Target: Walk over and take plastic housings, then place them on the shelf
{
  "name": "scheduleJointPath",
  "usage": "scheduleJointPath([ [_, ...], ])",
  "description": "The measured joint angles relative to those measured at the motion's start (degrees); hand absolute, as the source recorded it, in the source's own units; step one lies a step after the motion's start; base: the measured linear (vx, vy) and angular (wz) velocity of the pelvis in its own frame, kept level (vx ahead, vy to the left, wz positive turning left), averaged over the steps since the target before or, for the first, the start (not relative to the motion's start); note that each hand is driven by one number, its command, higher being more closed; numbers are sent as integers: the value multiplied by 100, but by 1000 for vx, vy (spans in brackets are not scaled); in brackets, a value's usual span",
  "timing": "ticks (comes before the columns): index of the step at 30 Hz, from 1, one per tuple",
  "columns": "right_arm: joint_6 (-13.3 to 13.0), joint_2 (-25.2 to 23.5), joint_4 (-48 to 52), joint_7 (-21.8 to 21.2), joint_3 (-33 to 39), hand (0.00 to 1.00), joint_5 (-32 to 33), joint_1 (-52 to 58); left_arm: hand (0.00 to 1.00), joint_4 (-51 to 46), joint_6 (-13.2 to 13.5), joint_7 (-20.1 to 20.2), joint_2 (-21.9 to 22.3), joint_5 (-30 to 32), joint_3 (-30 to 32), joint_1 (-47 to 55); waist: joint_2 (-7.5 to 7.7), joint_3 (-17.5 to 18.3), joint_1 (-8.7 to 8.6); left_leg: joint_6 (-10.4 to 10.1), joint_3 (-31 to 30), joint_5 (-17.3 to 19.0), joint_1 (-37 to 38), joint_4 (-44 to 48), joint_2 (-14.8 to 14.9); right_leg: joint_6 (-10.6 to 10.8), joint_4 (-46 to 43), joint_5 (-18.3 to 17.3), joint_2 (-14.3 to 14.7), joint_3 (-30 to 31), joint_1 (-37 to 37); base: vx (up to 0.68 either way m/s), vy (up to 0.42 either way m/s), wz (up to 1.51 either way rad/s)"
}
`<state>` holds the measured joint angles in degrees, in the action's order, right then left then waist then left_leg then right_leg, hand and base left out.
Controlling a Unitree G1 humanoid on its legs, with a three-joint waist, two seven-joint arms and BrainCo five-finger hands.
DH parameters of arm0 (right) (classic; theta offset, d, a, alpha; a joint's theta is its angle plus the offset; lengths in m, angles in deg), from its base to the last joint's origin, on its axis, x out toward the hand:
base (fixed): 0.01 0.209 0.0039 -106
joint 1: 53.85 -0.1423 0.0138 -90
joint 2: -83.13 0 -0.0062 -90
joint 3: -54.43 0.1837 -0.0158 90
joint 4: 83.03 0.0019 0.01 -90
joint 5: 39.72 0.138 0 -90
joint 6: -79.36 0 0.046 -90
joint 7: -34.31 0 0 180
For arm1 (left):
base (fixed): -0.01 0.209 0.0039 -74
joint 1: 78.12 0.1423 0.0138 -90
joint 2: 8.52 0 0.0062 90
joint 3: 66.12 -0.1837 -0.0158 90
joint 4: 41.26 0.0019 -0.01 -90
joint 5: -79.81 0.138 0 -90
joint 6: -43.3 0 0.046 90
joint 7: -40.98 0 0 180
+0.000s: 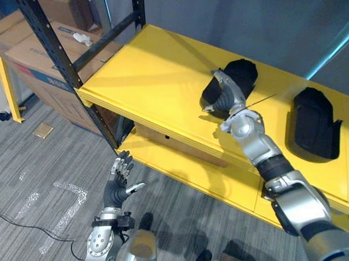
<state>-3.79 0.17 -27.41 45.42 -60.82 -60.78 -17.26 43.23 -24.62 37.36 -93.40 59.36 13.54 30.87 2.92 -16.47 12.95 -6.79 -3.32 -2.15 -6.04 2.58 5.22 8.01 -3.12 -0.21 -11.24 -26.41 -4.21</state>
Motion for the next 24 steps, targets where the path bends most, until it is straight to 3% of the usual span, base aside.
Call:
scheduleJointPath([
  [11, 164, 14, 286, -1113, -136, 0, 37, -421, 0, -121, -127, 5, 25, -213, -62, -168, -82, -416, -109, 5, 253, 8, -8, 41, 41, -36, -62, 55, -13, 265, 214, -16, 2, -12],
  [17, 676, 147, 489, -1965, -305, 0, 404, -442, 0, -251, -226, 4, 44, -212, -51, -172, -97, -449, -124, 22, 258, 60, -26, 106, 8, -35, -70, 55, -53, 267, 214, 0, 0, 0],
  [24, 704, 232, 573, -2389, -312, 0, 463, -550, 0, -362, -353, 6, 44, -212, -5, -207, -117, -502, -145, 24, 269, 132, -90, 229, 5, -35, -90, 55, -62, 276, 231, -2, 4, -1],
])
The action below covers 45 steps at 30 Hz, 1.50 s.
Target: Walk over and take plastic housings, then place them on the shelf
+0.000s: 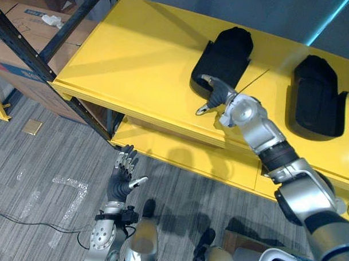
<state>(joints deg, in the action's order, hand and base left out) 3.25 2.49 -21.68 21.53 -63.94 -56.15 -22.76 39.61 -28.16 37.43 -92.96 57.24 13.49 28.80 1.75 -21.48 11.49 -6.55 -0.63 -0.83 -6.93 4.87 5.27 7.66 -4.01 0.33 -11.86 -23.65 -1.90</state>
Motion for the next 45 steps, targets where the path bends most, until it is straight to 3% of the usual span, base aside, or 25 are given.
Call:
scheduleJointPath([
  [19, -13, 154, 259, -364, -93, 0, 40, 23, 0, -48, -194, -4, -29, 5, 30, 5, 114, -61, 1, 0, 70, 0, 83, -43, -4, 1, -36, 2, -22, 40, -17, 1, 1, -1],
  [24, -54, 163, 293, -200, -94, 0, 1, 78, 0, -48, -193, -3, -32, 6, 29, 14, 117, -59, 1, 0, 79, -2, 93, -57, -4, 3, -37, 6, -24, 43, -18, 0, 0, 0],
  [26, -295, 188, 374, 498, -71, 0, 1, 192, 0, -48, -185, -3, -36, 7, 31, 29, 132, -50, 2, -1, 94, -8, 115, -85, -4, 6, -36, 9, -27, 48, -18, 4, 0, -2],
  [29, -799, 170, 1047, 2046, 531, 0, -8, 452, 0, -46, -117, -1, -29, 45, 0, 49, 146, -34, 1, -4, 135, -53, 212, -218, -3, -2, -32, 28, -30, 73, -22, 20, -3, -7],
  [31, -1421, -4, 2127, 3490, 1475, 0, -36, 920, 0, -40, -8, 3, -22, 69, -79, 100, 229, 55, -5, -4, 275, -71, 353, -327, 6, -11, -15, 54, -31, 177, -18, 40, 1, -23],
  [32, -1559, -93, 2414, 3777, 1702, 0, -85, 1109, 0, -34, 11, 3, -24, 87, -118, 117, 253, 110, -23, -4, 317, -70, 400, -360, 7, -21, -2, 77, -31, 197, -24, 42, 8, -28],
  [34, -1979, -500, 3485, 4691, 2291, 0, -366, 2196, 0, 84, 15, 17, -17, 234, -319, 226, 335, 481, -246, -2, 479, -69, 561, -483, 6, -59, 29, 168, -38, 261, -30, 79, 25, -32],
  [36, -2105, -728, 4159, 5019, 2532, 0, -491, 3179, 0, 199, 14, 41, -21, 288, -446, 231, 374, 688, -439, 19, 717, -52, 738, -553, -5, -59, 30, 207, -59, 407, -40, 54, 35, -49],
  [40, -2119, -1052, 5067, 5194, 3126, 0, -364, 5423, 0, 414, 7, 216, -41, 288, -671, 133, 376, 864, -848, 37, 1202, 83, 1004, -650, -17, -53, 131, 169, -61, 779, -7, -27, 20, -60],
  [42, -2157, -1285, 5178, 5299, 3369, 0, -91, 6243, 0, 596, -4, 222, -7, 290, -886, 100, 299, 943, -1046, 28, 1481, 143, 1086, -681, 3, -15, 187, 135, -29, 1027, 107, -77, -7, -85],
  [43, -2273, -1498, 5252, 5294, 3564, 0, 158, 6949, 0, 638, -5, 187, 16, 304, -1128, 120, 194, 1102, -1263, 8, 1722, 122, 1153, -780, 37, 14, 194, 159, 43, 1292, 265, -8, -18, -75],
  [44, -2293, -1579, 5298, 5295, 3640, 0, 249, 7253, 0, 638, 0, 179, 39, 346, -1214, 118, 144, 1153, -1317, -13, 1832, 107, 1200, -833, 55, 15, 203, 170, 76, 1376, 306, 17, -21, -89],
  [45, -2360, -1746, 5307, 5289, 3789, 0, 391, 7818, 0, 635, 32, 117, 99, 471, -1357, 107, 60, 1229, -1481, -46, 2022, 102, 1283, -864, 101, 17, 254, 217, 144, 1550, 341, 51, -27, -66],
])
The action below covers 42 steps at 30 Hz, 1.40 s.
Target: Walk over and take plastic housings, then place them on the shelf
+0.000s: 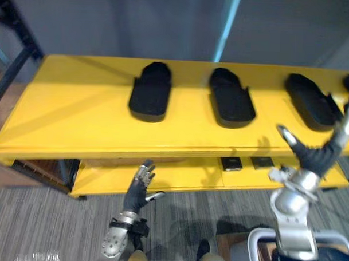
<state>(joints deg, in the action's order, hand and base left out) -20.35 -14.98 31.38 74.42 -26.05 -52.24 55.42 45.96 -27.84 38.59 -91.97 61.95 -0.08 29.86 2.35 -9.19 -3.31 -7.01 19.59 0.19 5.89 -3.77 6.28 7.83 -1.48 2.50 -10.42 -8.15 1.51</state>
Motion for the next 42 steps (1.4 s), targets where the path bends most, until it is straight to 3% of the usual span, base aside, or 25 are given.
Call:
scheduleJointPath([
  [1, -44, -66, -4, -12, 57, 0, 77, 275, 0, 0, 23, -38, 33, 58, -38, -3, -11, 33, -78, -29, 84, 26, 10, 2, 28, 27, 21, 32, 41, 92, 42, 45, -31, -80],
  [4, -463, -362, -33, -1, 237, 0, 523, 1586, 0, -3, 279, -271, 40, 102, -472, -121, -217, 220, -581, -133, 581, 146, 58, 57, 170, -11, 178, 161, 261, 547, 222, 60, -38, -76],
  [9, -1389, -454, -495, -207, 175, 0, 1214, 1982, 0, 144, 351, -689, -26, 75, -914, -462, -212, 213, -867, -189, 1137, 656, 240, 729, 417, -40, 217, 275, 548, 1331, 282, 34, -26, -91],
  [10, -1686, -386, -699, -515, -26, 0, 1419, 1881, 0, 204, 346, -944, -26, 77, -1014, -514, -173, 182, -822, 61, 729, 932, 155, 1276, 459, -43, 216, 338, 613, 1690, 328, -15, -12, -113],
  [11, -1723, -354, -734, -570, -92, 0, 1419, 1845, 0, 203, 346, -1001, -26, 78, -1015, -511, -168, 172, -810, 128, 567, 990, 117, 1409, 460, -46, 218, 352, 623, 1775, 341, -37, 0, -132],
  [12, -1904, -199, -806, -830, -378, 0, 1443, 1691, 0, 203, 333, -1271, -28, 80, -1021, -483, -224, 116, -733, 334, -113, 1286, -59, 1916, 460, -59, 234, 343, 699, 2072, 370, -68, 54, -117],
  [13, -2028, 38, -876, -1016, -673, 0, 1424, 1531, 0, 184, 308, -1449, -5, 73, -1039, -469, -334, 58, -646, 401, -821, 1595, -241, 2360, 445, -46, 224, 339, 792, 2290, 448, -91, 100, -119],
  [15, -2035, 410, -1050, -1033, -1007, 0, 1386, 1182, 0, 147, 263, -1488, -3, 69, -997, -455, -595, 6, -547, 439, -1501, 2003, -384, 2616, 355, -41, 155, 342, 862, 2380, 600, -118, 219, -68],
  [17, -1889, 616, -1275, -971, -1183, 0, 1594, 792, 0, 122, 319, -1391, -13, 70, -855, -520, -695, -54, -496, 293, -1761, 2359, -518, 2586, 233, 18, -159, 333, 839, 2410, 928, -157, 260, -19],
  [19, -1689, 589, -1681, -860, -1421, 0, 2408, 424, 0, 122, 568, -1005, -228, 137, -843, -678, -478, -324, -345, 249, -1762, 2420, -620, 2929, -46, 225, -985, 84, 686, 2548, 1265, -140, 166, 5],
  [21, -1644, 585, -1933, -868, -1652, 0, 2774, 431, 0, 118, 741, -978, -351, 547, -1083, -842, -375, -440, -368, 329, -1776, 2530, -703, 3273, -146, 302, -1396, -19, 640, 2563, 1407, -107, 140, -5],
  [23, -1640, 436, -2084, -803, -1914, 0, 2612, 563, 0, -3, 682, -973, -374, 828, -1525, -1351, -336, -637, -427, 400, -1669, 2708, -713, 3624, -211, 362, -1404, 103, 594, 2627, 1385, -112, 167, -38],
  [25, -1747, 231, -2082, -746, -1981, 0, 2391, 648, 0, -66, 604, -905, -306, 641, -1486, -1666, -313, -811, -573, 546, -1354, 2825, -673, 3862, -204, 236, -1076, 578, 555, 2491, 1254, -245, 157, -88],
  [26, -1813, 216, -2077, -813, -1978, 0, 2397, 566, 0, -60, 530, -895, -325, 650, -1265, -1827, -358, -896, -563, 602, -1072, 2793, -613, 3809, -70, -188, -640, 1287, 635, 2276, 1232, -328, 138, -126],
  [27, -1863, 213, -2073, -903, -1970, 0, 2435, 486, 0, -61, 463, -932, -314, 653, -1123, -1830, -409, -909, -519, 647, -858, 2751, -616, 3761, 43, -468, -276, 1778, 693, 2184, 1174, -317, 77, -148],
  [28, -1904, 207, -2009, -1054, -1992, 0, 2521, 406, 0, -34, 374, -1008, -355, 634, -849, -1830, -426, -939, -456, 708, -524, 2616, -613, 3646, 131, -779, -930, 1264, 707, 1613, 1390, -303, 47, -125],
  [29, -1904, 206, -1967, -1136, -2031, 0, 2510, 319, 0, -35, 279, -1039, -362, 462, -609, -1752, -399, -909, -379, 717, -280, 2458, -613, 3494, 215, -922, -2020, 398, 631, 1201, 1562, -268, 37, -110],
  [31, -1804, 201, -1895, -1104, -2191, 0, 2405, 141, 0, -42, 155, -999, -364, 242, -382, -1605, -428, -880, -272, 678, -123, 2213, -635, 3269, 342, -907, -3152, -510, 364, 843, 1515, -123, -14, -66],
  [34, -1467, 102, -1904, -972, -2498, 0, 2234, -55, 0, -46, -60, -825, -364, 1, -369, -1243, -355, -794, -107, 503, 66, 1970, -810, 3083, 551, -806, -3528, -918, -185, 618, 1120, -72, -124, -63],
  [36, -1315, -14, -1955, -870, -2633, 0, 2048, -69, 0, 26, -185, -658, -361, -27, -404, -827, -218, -716, 3, 269, 350, 1819, -812, 3041, 793, -738, -3109, -905, -651, 295, 703, -47, -342, -73],
  [37, -1267, -14, -1967, -877, -2657, 0, 1998, -57, 0, 90, -194, -636, -361, -25, -421, -783, -193, -702, 4, 206, 427, 1784, -809, 3053, 872, -689, -2914, -873, -716, 177, 605, -21, -420, -70],
  [38, -1211, -15, -2009, -888, -2716, 0, 1953, -53, 0, 228, -220, -627, -363, -33, -427, -760, -71, -629, 42, 67, 540, 1707, -814, 3096, 1020, -464, -2364, -655, -780, -130, 419, -4, -322, -61],
  [39, -1176, -10, -2035, -907, -2730, 0, 1954, -60, 0, 329, -227, -632, -346, -80, -428, -793, -47, -611, 48, -16, 582, 1661, -824, 3125, 1120, -97, -2178, -778, -692, -249, 337, 7, -421, -99],
  [40, -1102, 118, -2035, -1027, -2719, 0, 1949, -112, 0, 558, -251, -685, -182, -344, -439, -875, -224, -529, 73, -280, 591, 1507, -820, 2948, 1387, 97, -1743, -897, -343, -466, 276, 42, -420, -79],
  [42, -997, 379, -2036, -1103, -2667, 0, 1848, -155, 0, 688, -272, -828, 33, -485, -483, -955, -464, -498, -107, -336, 541, 1219, -786, 2573, 1575, 88, -1540, -903, -29, -476, 301, 57, -440, -48],
])
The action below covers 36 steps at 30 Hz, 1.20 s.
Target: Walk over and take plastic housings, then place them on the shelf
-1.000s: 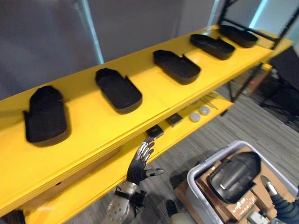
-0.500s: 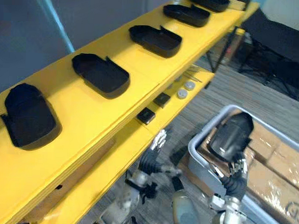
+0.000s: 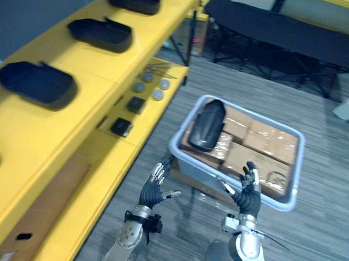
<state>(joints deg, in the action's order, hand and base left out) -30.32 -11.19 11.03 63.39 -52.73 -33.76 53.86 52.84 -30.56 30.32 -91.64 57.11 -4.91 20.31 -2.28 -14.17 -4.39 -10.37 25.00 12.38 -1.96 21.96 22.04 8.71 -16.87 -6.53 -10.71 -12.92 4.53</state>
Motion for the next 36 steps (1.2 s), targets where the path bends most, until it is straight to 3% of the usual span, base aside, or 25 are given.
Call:
scheduleJointPath([
  [2, 45, 293, 2, -87, 142, 0, -2, 9, 0, -3, 28, -53, 197, -12, -103, -79, -140, 47, -151, 91, -113, -335, 22, -264, 18, -110, -13, -60, 100, -53, 43, 38, -259, -4],
  [5, 47, 492, -11, -315, 735, 0, 177, 53, 0, 2, 141, 85, 286, -494, -113, -85, -294, 11, -215, 456, -120, -629, 59, -356, -97, -184, -39, -102, 67, -105, 40, 8, -134, 5],
  [9, 14, 534, -770, -556, 1271, 0, 499, -415, 0, 5, 213, 295, 267, -621, -73, 56, -409, -33, -123, 461, -733, -437, -19, -465, -407, -104, -27, -56, -154, -70, 45, -65, 92, 10],
  [13, 191, 553, -2211, -565, 1644, 0, 817, -1712, 0, -18, 36, 751, 87, -645, -60, 74, -258, -261, 141, 152, -1055, -289, -212, -534, -885, 162, 71, 258, -527, -77, 199, -143, 214, 16],
  [14, 338, 592, -2729, -517, 1666, 0, 937, -2334, 0, -16, -89, 883, 11, -545, -65, 73, -163, -353, 239, 177, -1071, -253, -436, -354, -967, 203, 259, 466, -611, -77, 255, -212, 212, 13],
  [16, 563, 816, -3644, -493, 1714, 0, 1158, -3547, 0, -16, -248, 981, -172, -291, -122, 38, -133, -668, 446, 256, -1175, -70, -824, 146, -983, 240, 635, 858, -624, -108, 218, -248, 205, 6],
  [18, 718, 1247, -4454, -509, 1814, 0, 1425, -4706, 0, 59, -399, 959, -172, -72, -115, 5, -265, -864, 631, 399, -1366, 75, -1350, 657, -1024, 265, 969, 1199, -643, -245, 227, -266, 206, 24],
  [20, 796, 1574, -5102, -503, 1799, 0, 1593, -5504, 0, 362, -401, 926, -165, 65, -83, -117, -370, -906, 759, 415, -1565, 138, -1748, 892, -1078, 282, 1183, 1384, -647, -439, 273, -164, 123, 39],
  [27, 1322, 1987, -6271, -102, 1715, 0, 1988, -6828, 0, 1308, -361, 902, -119, 130, -51, -218, -510, -1016, 1357, 482, -1969, 104, -2436, 1227, -1164, 294, 1301, 1527, -621, -763, 450, -78, 85, 25],
  [29, 1533, 2008, -6582, 134, 1651, 0, 2034, -7160, 0, 1574, -256, 906, -73, 126, -51, -212, -561, -1122, 1509, 500, -2006, 92, -2504, 1277, -1183, 301, 1301, 1532, -628, -799, 466, -20, 59, 8],
  [32, 1629, 2098, -6894, 500, 1648, 0, 2036, -7418, 0, 1854, -119, 903, 37, 122, -64, -205, -612, -1166, 1667, 525, -2148, 70, -2661, 1328, -1227, 302, 1288, 1532, -627, -917, 533, -15, 48, 17],
  [36, 1830, 2433, -7124, 761, 1642, 0, 2031, -7777, 0, 1911, 124, 893, 151, 87, -118, -224, -800, -1303, 1805, 528, -2252, 68, -2728, 1389, -1279, 302, 1212, 1532, -658, -989, 553, -34, 51, 8],
])
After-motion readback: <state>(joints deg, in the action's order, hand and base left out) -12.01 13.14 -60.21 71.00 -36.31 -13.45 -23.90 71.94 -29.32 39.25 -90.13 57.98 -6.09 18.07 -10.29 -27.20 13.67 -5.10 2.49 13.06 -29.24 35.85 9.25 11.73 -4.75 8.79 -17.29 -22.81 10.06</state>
